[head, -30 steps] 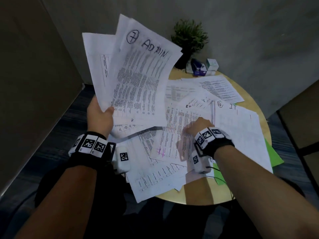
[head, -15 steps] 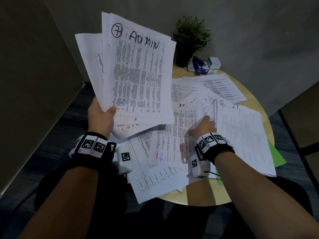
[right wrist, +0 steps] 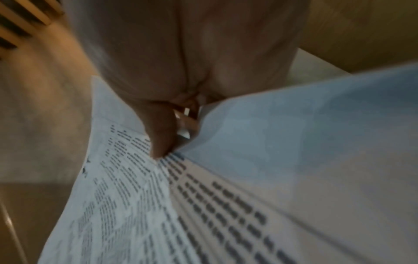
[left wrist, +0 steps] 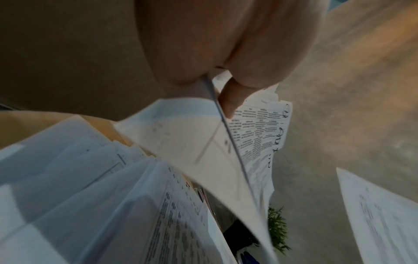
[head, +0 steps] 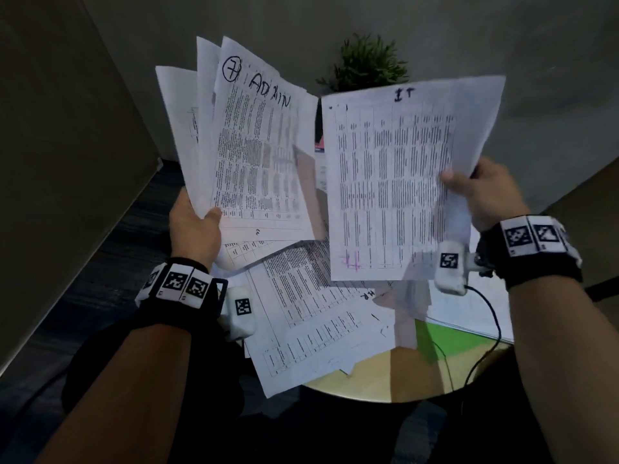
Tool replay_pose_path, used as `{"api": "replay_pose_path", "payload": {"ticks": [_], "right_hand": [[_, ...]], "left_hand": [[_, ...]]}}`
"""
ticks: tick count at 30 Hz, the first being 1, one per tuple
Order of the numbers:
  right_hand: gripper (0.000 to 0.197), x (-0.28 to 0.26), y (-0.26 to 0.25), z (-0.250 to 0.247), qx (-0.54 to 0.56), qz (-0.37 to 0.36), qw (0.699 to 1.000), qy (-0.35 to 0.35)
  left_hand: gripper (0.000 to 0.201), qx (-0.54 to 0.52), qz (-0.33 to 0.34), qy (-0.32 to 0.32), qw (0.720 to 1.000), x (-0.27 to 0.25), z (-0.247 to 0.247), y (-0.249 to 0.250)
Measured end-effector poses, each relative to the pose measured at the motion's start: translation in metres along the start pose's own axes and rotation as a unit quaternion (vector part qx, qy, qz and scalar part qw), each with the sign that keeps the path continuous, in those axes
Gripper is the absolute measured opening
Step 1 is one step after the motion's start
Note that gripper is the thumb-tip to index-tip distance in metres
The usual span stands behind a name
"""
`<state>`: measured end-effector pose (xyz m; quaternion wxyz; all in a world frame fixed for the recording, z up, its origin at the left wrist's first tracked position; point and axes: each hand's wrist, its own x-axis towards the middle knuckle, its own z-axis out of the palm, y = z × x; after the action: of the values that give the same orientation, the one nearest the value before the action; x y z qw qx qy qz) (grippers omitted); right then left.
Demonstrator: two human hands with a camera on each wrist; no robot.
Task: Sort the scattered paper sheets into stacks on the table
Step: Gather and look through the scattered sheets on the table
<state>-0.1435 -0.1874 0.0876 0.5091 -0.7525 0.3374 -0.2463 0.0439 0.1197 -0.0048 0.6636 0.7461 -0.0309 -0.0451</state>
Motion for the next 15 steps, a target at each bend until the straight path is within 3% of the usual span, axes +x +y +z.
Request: {"api": "replay_pose_path", "payload": {"ticks": [3,8,13,15], "right_hand": [[0.018,0.0,-0.01,0.017,0.081,0.02,0.996,-0.043],[0.033,0.009,0.006,0.076,0.12,0.077,0.988,-0.059],[0.03,0.004,-0.001,0.111,0.081,0.069,0.993,-0.05],[0.033,0.003,-0.006,0.118,0.089,0.032,0.995,-0.042]], "left_hand": [[0.05,-0.005,-0.001,-0.057,0.998,-0.004,0.004,0.002],[0.048,-0.063,-0.012,-0.144,0.987,-0.02,0.012,0.012],[0.03,-0.135,-0.054,-0.152,0.978,-0.018,0.008,0.015],[0.035,-0.104,-0.036,-0.16,0.981,-0.017,0.006,0.012]]}}
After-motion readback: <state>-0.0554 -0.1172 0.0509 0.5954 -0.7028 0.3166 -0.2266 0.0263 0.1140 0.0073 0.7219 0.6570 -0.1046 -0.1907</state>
